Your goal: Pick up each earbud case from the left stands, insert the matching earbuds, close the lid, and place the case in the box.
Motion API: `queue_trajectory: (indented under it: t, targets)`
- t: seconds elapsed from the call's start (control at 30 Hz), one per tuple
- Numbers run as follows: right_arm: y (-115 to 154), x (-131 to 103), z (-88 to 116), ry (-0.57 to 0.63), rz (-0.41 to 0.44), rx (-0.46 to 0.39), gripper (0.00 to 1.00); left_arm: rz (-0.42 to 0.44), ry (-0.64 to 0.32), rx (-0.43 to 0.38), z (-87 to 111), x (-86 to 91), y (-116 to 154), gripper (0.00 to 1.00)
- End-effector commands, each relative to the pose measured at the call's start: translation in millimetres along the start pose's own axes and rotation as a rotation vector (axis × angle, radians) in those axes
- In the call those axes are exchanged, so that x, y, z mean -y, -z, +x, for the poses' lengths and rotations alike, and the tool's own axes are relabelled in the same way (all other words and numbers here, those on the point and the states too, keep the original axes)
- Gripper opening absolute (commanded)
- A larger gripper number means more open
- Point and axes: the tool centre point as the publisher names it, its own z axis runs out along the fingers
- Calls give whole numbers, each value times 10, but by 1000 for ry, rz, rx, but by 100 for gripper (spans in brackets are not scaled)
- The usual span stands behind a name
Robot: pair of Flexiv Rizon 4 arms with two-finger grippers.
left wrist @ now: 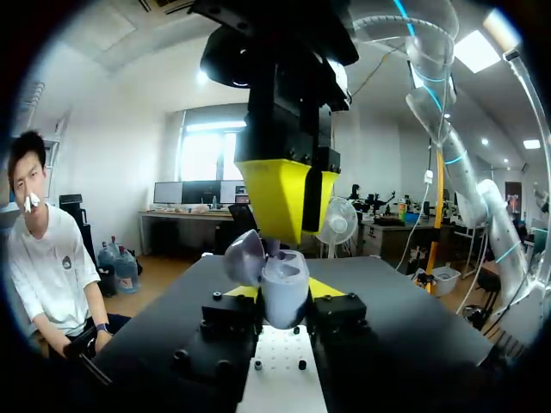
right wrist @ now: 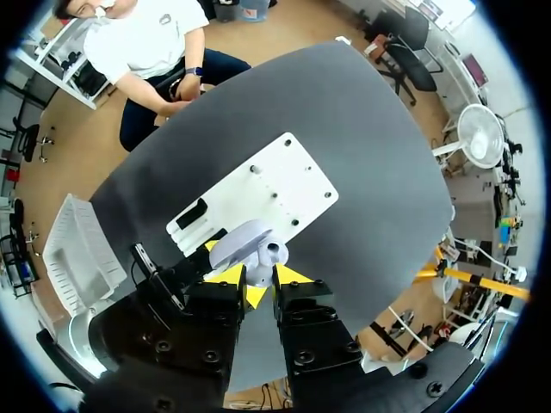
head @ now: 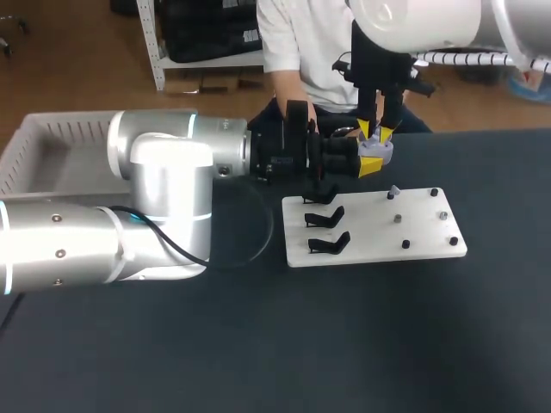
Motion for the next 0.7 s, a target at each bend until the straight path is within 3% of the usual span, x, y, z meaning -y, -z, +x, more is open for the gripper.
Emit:
queue_trajectory:
  t: [0.03, 0.7]
  targets:
    - [-6, -13, 5, -3, 7, 0, 0, -1, -4, 6, 6, -6, -5, 0]
    - [-52, 79, 4, -30, 7, -8, 0, -1, -4, 6, 6, -6, -5, 0]
